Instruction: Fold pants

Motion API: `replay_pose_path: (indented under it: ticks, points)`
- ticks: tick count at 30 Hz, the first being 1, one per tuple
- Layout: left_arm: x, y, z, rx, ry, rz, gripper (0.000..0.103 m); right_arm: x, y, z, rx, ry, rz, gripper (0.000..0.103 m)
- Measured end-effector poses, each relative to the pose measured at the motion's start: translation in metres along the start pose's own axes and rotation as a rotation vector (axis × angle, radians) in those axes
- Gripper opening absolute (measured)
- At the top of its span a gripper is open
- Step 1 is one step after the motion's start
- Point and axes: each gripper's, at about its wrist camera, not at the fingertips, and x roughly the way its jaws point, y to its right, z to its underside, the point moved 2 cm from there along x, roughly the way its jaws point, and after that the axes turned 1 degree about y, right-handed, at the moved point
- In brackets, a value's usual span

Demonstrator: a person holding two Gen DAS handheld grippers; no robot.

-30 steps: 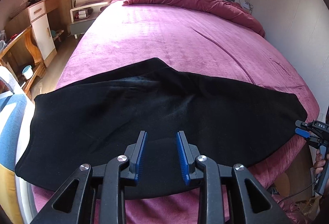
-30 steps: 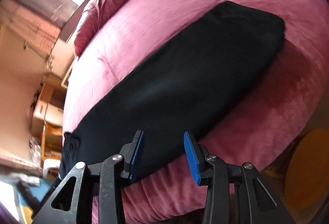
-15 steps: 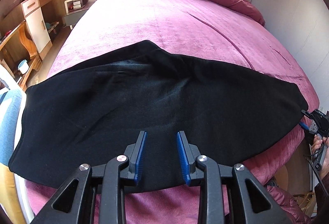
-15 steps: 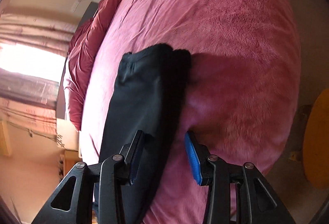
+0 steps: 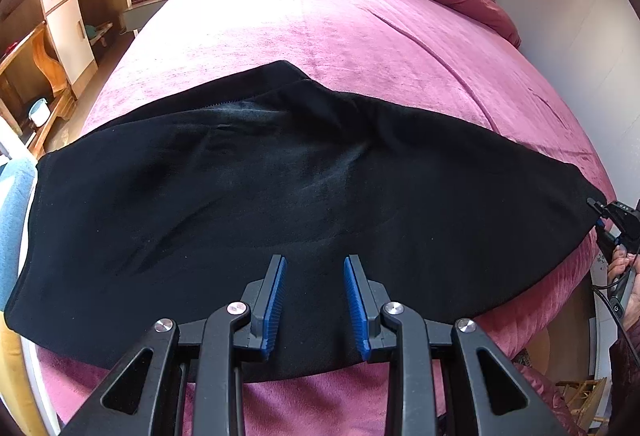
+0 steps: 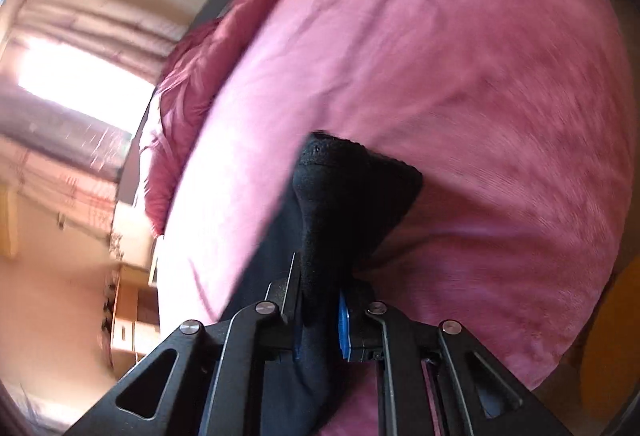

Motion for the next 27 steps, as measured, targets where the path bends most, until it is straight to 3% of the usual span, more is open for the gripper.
replay_pose_path:
  ticks: [6, 11, 18, 27]
  points:
    - [-0.001, 0.001, -0.004, -0.023, 0.002, 0.053, 0.03, -0.007, -0.079, 0.019, -0.217, -0.057, -0.079, 0.014]
    - [-0.008, -0.002, -0.009, -0.052, 0.015, 0.109, 0.03, 0.004, -0.14, 0.057, -0.339, -0.135, -0.16, 0.014]
    - [-0.012, -0.018, -0.012, -0.144, 0.007, 0.178, 0.03, 0.035, -0.208, 0.149, -0.53, -0.289, -0.216, 0.013]
    - [-0.015, -0.039, -0.009, -0.228, 0.008, 0.247, 0.03, 0.095, -0.24, 0.253, -0.683, -0.476, -0.165, 0.013]
